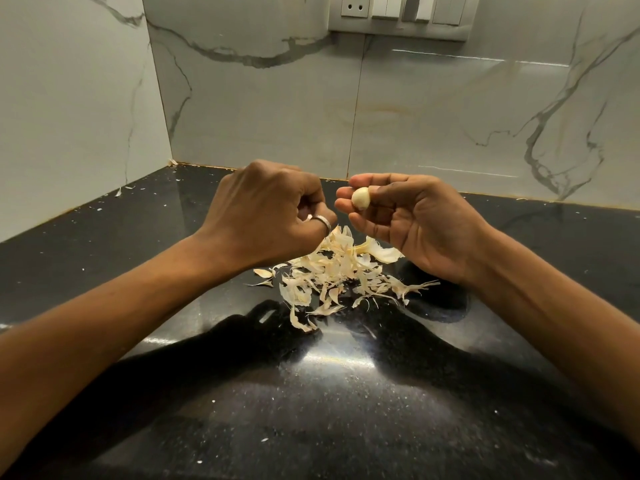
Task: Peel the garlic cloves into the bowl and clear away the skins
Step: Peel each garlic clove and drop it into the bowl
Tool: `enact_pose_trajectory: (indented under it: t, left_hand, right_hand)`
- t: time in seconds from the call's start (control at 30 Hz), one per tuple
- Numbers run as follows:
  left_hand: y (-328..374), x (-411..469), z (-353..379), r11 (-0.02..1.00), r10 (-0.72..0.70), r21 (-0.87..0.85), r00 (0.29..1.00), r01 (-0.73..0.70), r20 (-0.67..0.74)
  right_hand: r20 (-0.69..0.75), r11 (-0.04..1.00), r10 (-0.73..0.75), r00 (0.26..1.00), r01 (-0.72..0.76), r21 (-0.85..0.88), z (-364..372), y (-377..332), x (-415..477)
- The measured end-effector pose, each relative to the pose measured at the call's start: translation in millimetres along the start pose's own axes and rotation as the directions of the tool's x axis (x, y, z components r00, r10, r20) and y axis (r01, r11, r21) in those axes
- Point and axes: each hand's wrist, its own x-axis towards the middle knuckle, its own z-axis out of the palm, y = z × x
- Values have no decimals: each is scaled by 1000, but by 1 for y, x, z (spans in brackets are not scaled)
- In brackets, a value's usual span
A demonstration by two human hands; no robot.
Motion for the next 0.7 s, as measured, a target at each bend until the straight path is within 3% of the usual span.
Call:
enact_pose_trajectory:
  t: [0.33, 0.7]
  left_hand:
    - [2, 4, -1, 991, 78, -105, 995, -84, -57]
    - [4, 0, 5, 989, 24, -141, 993, -40, -116]
  right_hand:
    - [-13, 999, -30, 999, 31, 17, 2, 2, 0]
    - [-21, 998, -61, 998, 61, 30, 7, 11, 4]
